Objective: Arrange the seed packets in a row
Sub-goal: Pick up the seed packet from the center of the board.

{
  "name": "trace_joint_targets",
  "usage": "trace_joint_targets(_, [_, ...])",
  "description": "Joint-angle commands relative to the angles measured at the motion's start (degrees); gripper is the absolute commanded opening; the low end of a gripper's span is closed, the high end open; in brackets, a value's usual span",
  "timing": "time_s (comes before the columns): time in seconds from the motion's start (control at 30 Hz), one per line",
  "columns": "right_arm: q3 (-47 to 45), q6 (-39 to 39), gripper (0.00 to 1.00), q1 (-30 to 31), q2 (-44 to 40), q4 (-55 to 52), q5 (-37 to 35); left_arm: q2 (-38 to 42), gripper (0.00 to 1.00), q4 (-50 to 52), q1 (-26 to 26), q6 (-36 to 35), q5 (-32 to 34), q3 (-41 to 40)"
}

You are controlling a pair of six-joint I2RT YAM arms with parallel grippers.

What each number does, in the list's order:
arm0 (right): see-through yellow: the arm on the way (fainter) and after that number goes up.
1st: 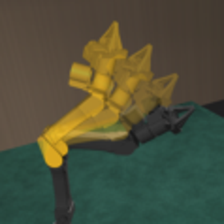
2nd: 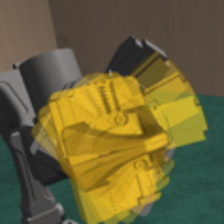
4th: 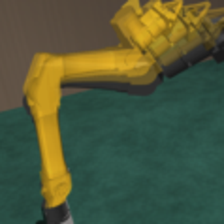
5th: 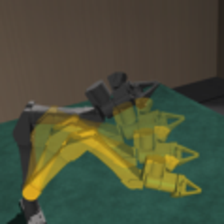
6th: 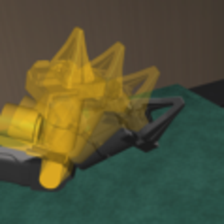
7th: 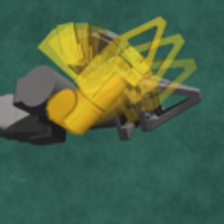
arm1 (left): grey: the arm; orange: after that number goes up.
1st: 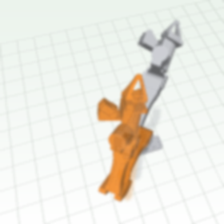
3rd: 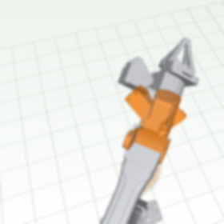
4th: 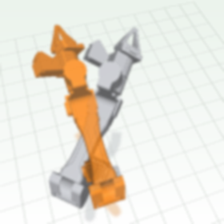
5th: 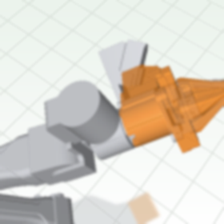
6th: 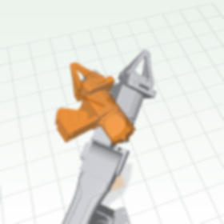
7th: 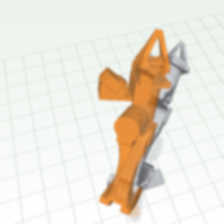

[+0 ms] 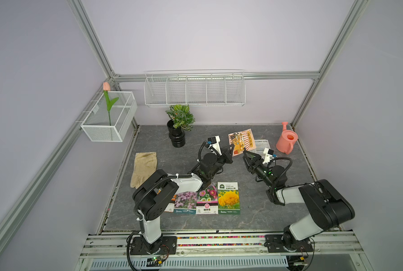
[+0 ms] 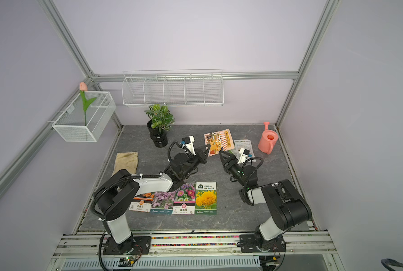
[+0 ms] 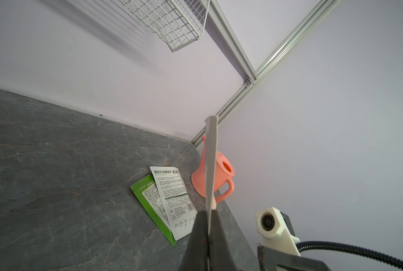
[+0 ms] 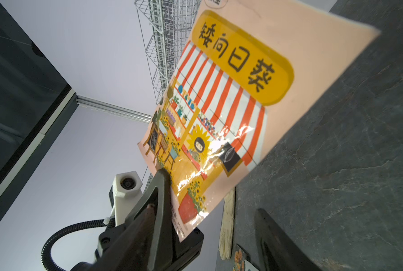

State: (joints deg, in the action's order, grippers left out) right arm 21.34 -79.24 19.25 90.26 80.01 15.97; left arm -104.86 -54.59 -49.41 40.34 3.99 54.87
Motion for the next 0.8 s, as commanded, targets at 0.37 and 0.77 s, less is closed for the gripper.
trace_joint_targets(0.37, [7.26,2.07,0.07,0.00,4.77,2.08,2.35,-0.32,0.00,-2.94,-0.13,5.59,-5.18,-1.03])
trace_joint_targets(0.77, [2.29,1.95,0.07,-9.74,1.95,-4.54,32.64,12.79,1.00,21.45,11.55,0.67,-18.99,-9.44])
